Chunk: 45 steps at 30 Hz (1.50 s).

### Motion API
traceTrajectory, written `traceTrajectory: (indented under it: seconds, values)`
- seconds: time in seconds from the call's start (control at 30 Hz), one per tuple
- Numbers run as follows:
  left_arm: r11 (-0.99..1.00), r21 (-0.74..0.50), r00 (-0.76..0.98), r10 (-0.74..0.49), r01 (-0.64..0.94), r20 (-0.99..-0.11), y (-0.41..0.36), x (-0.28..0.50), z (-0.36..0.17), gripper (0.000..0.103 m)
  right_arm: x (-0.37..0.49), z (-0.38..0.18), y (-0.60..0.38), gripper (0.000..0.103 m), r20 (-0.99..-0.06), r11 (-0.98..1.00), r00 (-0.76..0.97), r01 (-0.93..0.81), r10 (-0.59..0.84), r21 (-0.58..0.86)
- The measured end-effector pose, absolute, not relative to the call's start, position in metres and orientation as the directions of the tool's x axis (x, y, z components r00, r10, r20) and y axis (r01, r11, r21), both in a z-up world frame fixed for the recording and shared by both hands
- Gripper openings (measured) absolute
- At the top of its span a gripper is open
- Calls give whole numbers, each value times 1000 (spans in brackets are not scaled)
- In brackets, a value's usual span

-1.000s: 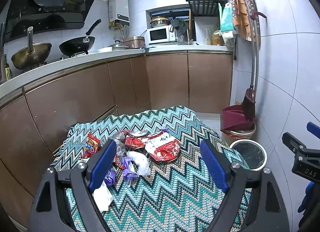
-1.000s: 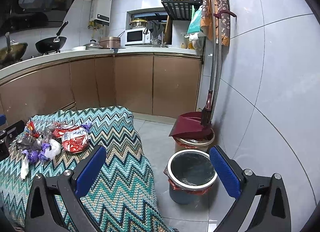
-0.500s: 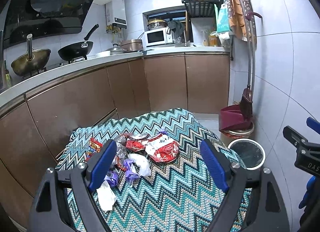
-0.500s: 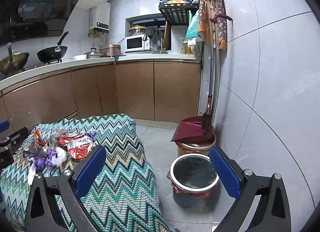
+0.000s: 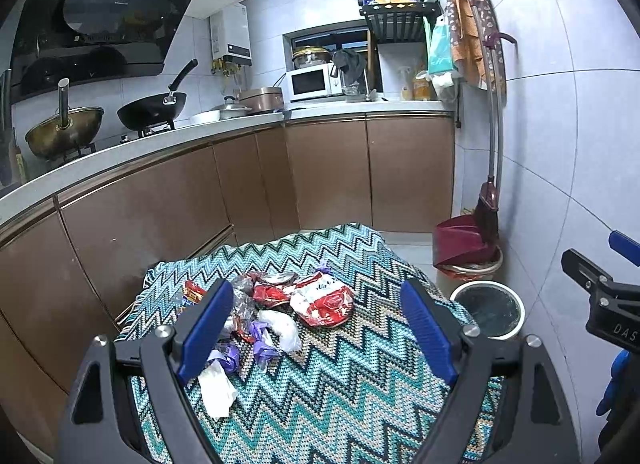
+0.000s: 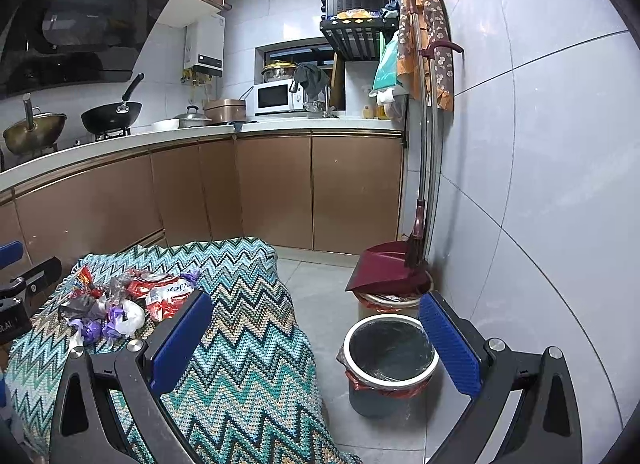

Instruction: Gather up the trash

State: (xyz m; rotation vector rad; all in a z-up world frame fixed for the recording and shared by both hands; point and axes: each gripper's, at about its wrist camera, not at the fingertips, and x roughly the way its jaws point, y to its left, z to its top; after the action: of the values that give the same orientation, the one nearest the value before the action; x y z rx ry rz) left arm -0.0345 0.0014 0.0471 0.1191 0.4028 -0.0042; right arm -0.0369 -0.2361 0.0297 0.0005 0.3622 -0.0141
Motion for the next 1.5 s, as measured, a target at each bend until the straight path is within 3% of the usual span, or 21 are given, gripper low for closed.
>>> traceTrajectory:
  seconds: [1.1,1.5]
  values:
    - [993,91,911,-27,71,-411,1,-32,49,85,-34,32,-245,103,-340,1000,940,24,-17,15]
    - [991,17,862,-109,135,-496,15,8,10,85,14,7,-224,103,-429,999,903,-38,32,-6]
